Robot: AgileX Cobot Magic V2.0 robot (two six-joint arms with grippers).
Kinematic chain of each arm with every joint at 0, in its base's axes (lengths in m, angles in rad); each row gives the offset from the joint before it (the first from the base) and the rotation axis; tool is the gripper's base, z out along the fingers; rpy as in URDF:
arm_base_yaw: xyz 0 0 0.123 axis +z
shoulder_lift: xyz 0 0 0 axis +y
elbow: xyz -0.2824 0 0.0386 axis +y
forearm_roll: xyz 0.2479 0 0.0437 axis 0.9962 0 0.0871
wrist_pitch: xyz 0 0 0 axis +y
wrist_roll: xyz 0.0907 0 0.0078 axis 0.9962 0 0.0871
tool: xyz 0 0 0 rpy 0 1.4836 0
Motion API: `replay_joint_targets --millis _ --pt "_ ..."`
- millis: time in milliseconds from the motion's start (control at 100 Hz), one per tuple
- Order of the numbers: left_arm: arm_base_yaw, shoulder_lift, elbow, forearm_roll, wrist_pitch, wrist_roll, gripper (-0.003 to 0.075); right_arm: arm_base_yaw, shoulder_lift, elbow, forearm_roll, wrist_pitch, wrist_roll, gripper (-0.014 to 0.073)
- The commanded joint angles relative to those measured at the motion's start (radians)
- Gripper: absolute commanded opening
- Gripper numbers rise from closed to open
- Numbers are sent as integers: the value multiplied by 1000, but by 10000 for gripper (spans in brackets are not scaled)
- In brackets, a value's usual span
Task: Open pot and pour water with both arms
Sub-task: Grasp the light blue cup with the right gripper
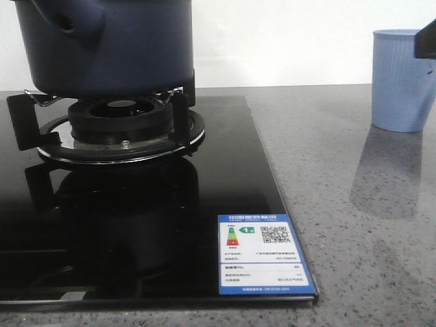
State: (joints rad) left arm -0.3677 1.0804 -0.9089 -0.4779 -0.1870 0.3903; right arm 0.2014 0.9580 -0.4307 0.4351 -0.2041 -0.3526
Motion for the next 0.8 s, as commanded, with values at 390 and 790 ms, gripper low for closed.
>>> replay_joint_targets --millis 390,790 --pt "2 -27 -37 3 -101 0 372 17 162 -25 -18 -256 0 591" --pt "2 -27 -37 3 -104 0 372 17 332 -34 -30 -475 23 591"
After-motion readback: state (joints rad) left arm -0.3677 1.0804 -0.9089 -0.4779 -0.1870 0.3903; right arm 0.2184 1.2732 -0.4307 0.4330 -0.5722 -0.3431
